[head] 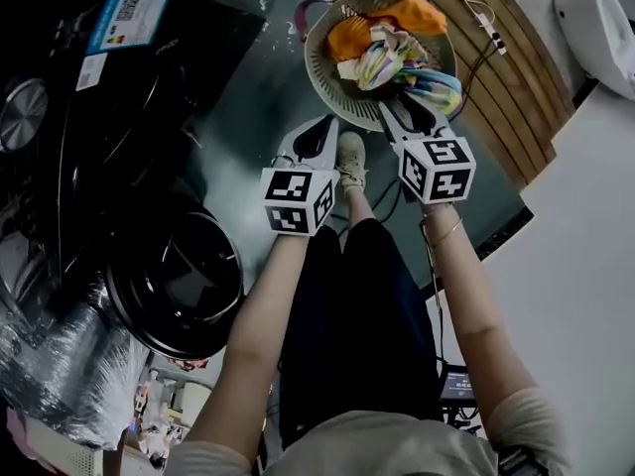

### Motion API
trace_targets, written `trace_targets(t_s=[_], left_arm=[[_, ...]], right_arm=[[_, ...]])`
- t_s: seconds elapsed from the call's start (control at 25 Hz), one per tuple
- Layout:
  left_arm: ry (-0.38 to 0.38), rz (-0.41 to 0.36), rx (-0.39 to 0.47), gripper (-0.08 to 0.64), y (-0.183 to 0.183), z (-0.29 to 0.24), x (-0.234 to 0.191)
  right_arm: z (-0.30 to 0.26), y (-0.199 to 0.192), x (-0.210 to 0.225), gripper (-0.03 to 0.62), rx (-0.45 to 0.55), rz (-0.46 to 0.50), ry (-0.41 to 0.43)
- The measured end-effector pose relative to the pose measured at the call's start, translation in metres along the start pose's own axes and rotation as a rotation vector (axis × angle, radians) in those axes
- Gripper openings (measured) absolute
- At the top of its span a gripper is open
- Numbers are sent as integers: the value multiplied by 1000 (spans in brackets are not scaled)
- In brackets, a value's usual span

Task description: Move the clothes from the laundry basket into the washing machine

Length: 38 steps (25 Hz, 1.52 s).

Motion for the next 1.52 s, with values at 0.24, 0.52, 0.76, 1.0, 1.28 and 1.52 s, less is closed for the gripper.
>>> trace_targets(t_s=[0.24, 0.52, 0.76, 1.0, 1.28, 1.52], left_arm=[[66, -104, 25, 9, -21, -47, -36], [97, -94, 27, 9, -35, -62, -77], [129, -57, 33, 9, -44, -69, -98], [118, -59, 45, 9, -39, -73, -92], [49, -20, 20, 13, -18, -44, -61], [-29, -97, 61, 33, 24, 2, -12]], right_arm=[[-94, -39, 53, 184, -147, 39, -85], [-167, -70, 114, 218, -253, -53, -249], [-189, -88, 135, 218, -262, -174, -349], [-183, -82, 129, 32, -204, -200, -293], [-93, -31, 70, 26, -2, -213, -108], [6, 17, 20, 26, 131, -240, -47]])
Point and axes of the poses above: the fingertips, and each gripper's own axes: z backward along the fingers, x to its right, y out of its top, the point moved 5 cm from there along z, backward along the fingers, and after that the axes turned 2 degrees about x, right-handed, at the moved point
